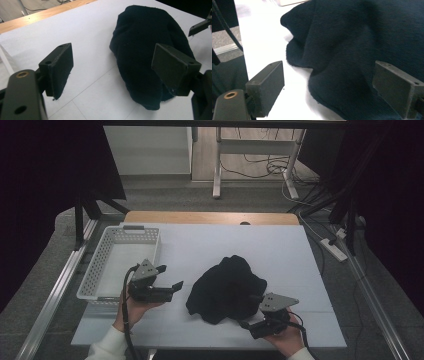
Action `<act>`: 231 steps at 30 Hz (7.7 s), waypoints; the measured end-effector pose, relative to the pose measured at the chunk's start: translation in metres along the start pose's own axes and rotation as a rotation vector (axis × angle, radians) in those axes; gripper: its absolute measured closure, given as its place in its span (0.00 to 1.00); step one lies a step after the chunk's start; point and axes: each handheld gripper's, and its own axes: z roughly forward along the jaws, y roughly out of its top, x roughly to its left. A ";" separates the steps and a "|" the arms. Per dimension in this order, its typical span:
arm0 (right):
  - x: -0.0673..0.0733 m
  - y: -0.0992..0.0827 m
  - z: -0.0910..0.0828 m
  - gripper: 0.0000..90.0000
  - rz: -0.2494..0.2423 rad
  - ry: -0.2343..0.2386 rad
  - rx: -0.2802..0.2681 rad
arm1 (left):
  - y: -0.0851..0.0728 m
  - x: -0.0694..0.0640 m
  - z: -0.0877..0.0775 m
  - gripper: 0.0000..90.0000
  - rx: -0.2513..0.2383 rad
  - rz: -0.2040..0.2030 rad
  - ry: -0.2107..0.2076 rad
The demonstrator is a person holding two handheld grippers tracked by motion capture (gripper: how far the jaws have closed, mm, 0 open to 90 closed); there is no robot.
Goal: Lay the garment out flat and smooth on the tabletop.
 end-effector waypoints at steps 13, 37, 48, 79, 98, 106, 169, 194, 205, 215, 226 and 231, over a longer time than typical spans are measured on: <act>0.009 0.005 0.020 0.15 -0.021 0.025 0.051 | 0.005 -0.012 0.004 0.20 0.014 0.036 -0.024; 0.008 0.002 0.052 0.30 -0.019 -0.011 0.147 | 0.002 -0.017 0.013 0.20 0.042 0.042 -0.033; 0.005 0.002 0.059 0.83 -0.064 -0.068 0.204 | 0.001 -0.020 0.016 0.20 0.052 0.048 -0.040; -0.027 0.044 -0.024 0.89 -0.024 -0.156 -0.078 | -0.007 -0.043 0.043 0.20 0.134 0.099 -0.109; -0.031 0.037 -0.020 0.88 -0.007 -0.147 -0.054 | -0.024 -0.093 0.085 0.22 0.283 0.197 -0.167; -0.031 0.036 -0.019 0.88 -0.009 -0.149 -0.042 | -0.026 -0.088 0.088 0.74 0.272 0.208 -0.166; -0.066 0.069 0.019 0.43 0.094 -0.110 -0.141 | 0.019 -0.013 0.060 0.40 0.096 0.073 -0.074; -0.054 -0.009 -0.002 0.28 0.147 -0.136 0.079 | 0.018 -0.034 0.066 0.35 0.131 0.138 -0.043; -0.052 -0.013 0.014 0.44 0.143 -0.174 0.156 | 0.010 -0.030 0.069 0.74 0.145 0.136 -0.057; -0.057 -0.001 -0.004 0.85 0.130 -0.159 0.122 | 0.017 -0.024 0.052 0.86 0.076 0.113 -0.082; -0.050 0.047 -0.070 0.87 0.071 -0.235 -0.116 | 0.037 -0.021 0.025 0.86 -0.064 0.075 -0.093; -0.053 0.047 -0.071 0.86 0.075 -0.236 -0.125 | 0.036 -0.017 0.029 0.86 -0.061 0.059 -0.079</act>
